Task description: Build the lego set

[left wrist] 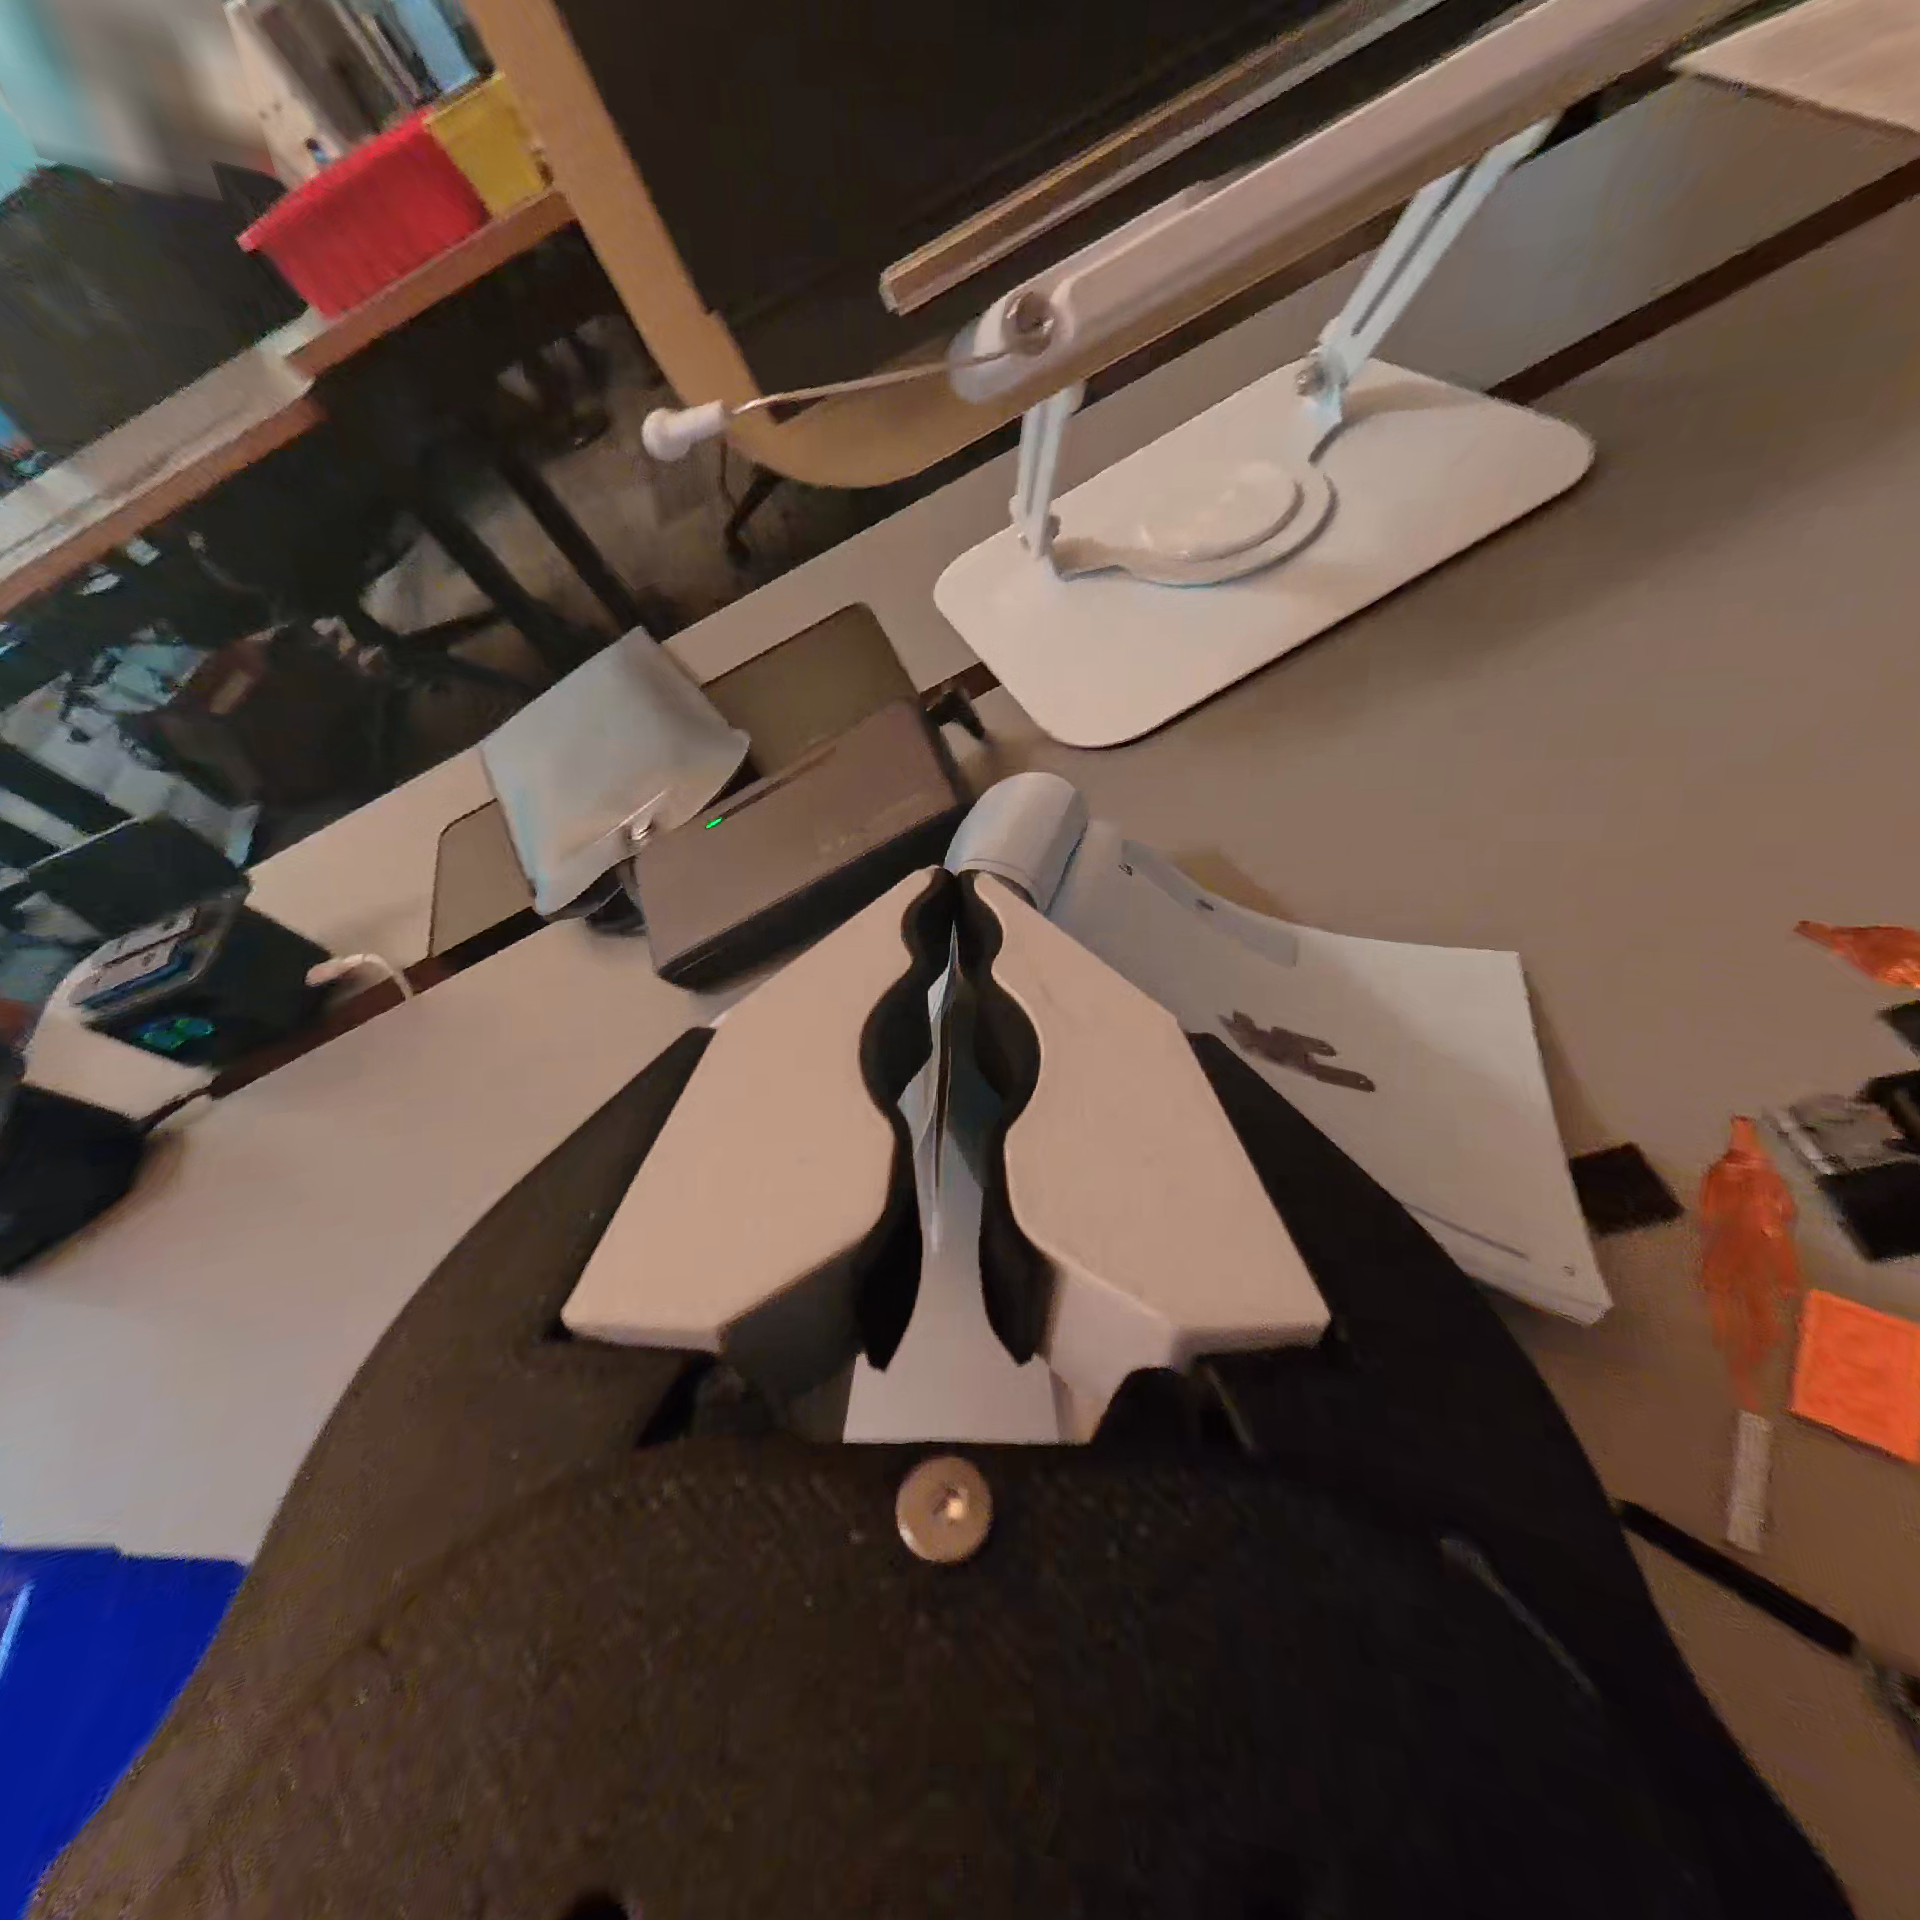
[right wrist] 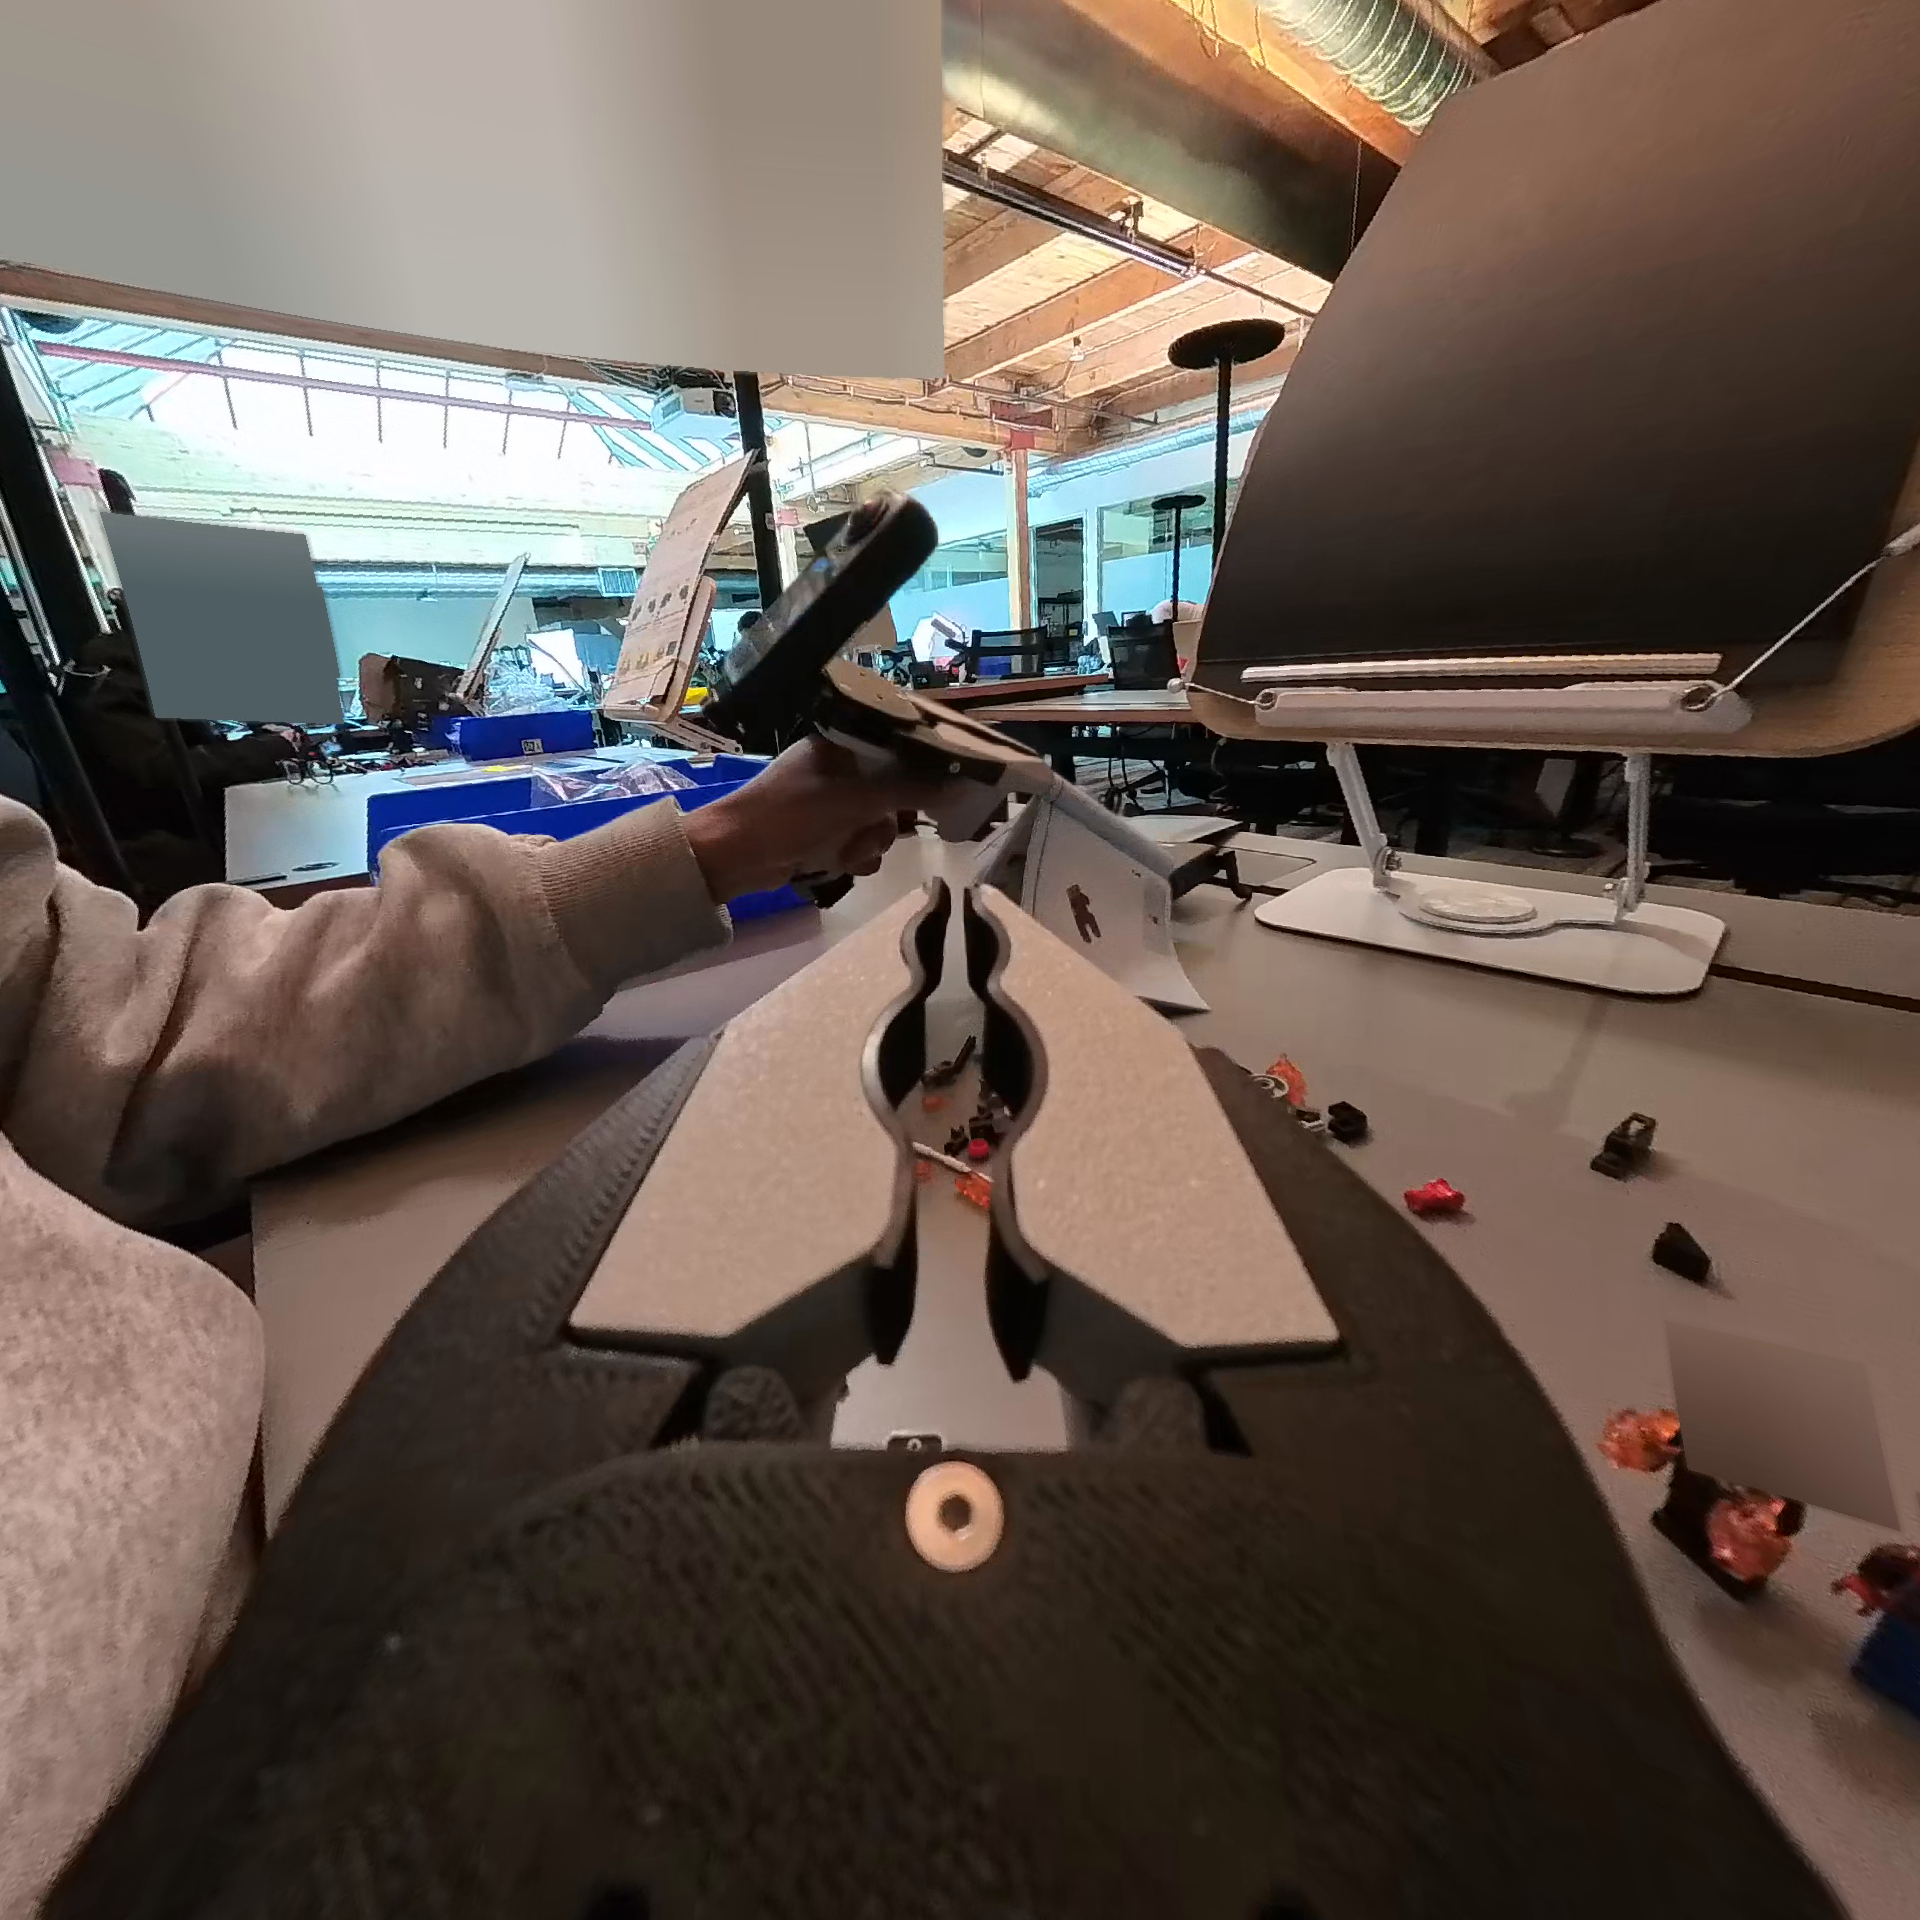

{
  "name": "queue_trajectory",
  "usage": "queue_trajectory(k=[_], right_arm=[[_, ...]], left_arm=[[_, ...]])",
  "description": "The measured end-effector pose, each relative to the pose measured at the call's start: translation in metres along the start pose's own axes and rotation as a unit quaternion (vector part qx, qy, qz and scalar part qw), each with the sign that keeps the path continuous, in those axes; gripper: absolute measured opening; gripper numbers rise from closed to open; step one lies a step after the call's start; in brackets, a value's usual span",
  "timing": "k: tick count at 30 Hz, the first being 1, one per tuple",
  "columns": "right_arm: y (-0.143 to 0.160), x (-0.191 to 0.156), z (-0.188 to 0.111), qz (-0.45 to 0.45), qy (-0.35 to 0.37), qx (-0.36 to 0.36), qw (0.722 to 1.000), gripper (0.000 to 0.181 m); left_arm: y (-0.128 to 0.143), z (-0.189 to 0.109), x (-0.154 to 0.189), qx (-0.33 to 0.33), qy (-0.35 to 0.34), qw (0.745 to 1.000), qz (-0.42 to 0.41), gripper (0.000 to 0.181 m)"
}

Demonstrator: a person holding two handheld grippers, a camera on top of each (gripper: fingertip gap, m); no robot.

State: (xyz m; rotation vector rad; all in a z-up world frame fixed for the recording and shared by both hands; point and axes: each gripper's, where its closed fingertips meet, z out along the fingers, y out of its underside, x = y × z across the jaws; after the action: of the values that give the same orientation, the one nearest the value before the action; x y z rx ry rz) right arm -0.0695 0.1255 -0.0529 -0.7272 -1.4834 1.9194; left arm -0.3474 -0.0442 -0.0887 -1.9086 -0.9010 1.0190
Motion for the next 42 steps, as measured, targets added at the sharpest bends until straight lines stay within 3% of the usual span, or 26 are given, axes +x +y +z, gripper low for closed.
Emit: queue_trajectory(k=[6, 12, 15, 30, 42], right_arm=[[0.000, 0.000, 0.000, 0.000, 0.000, 0.000, 1.000, 0.001], [0.000, 0.000, 0.000, 0.001, -0.002, 0.000, 1.000, 0.001], [0.001, 0.000, 0.000, 0.001, -0.002, -0.001, 1.000, 0.001], [0.000, 0.001, 0.000, 0.005, -0.002, 0.001, 1.000, 0.002], [0.000, 0.000, 0.000, 0.003, -0.002, 0.002, 1.000, 0.002]], left_arm=[[0.021, 0.003, -0.012, -0.025, -0.055, 0.997, 0.056, 0.000], [0.056, 0.008, 0.005, -0.122, -0.036, 0.983, 0.133, 0.000], [0.064, 0.008, 0.019, -0.138, -0.027, 0.975, 0.172, 0.000], [0.080, -0.012, 0.072, -0.153, 0.056, 0.944, 0.287, 0.003], [0.095, -0.043, 0.088, -0.134, 0.032, 0.943, 0.304, 0.003]])
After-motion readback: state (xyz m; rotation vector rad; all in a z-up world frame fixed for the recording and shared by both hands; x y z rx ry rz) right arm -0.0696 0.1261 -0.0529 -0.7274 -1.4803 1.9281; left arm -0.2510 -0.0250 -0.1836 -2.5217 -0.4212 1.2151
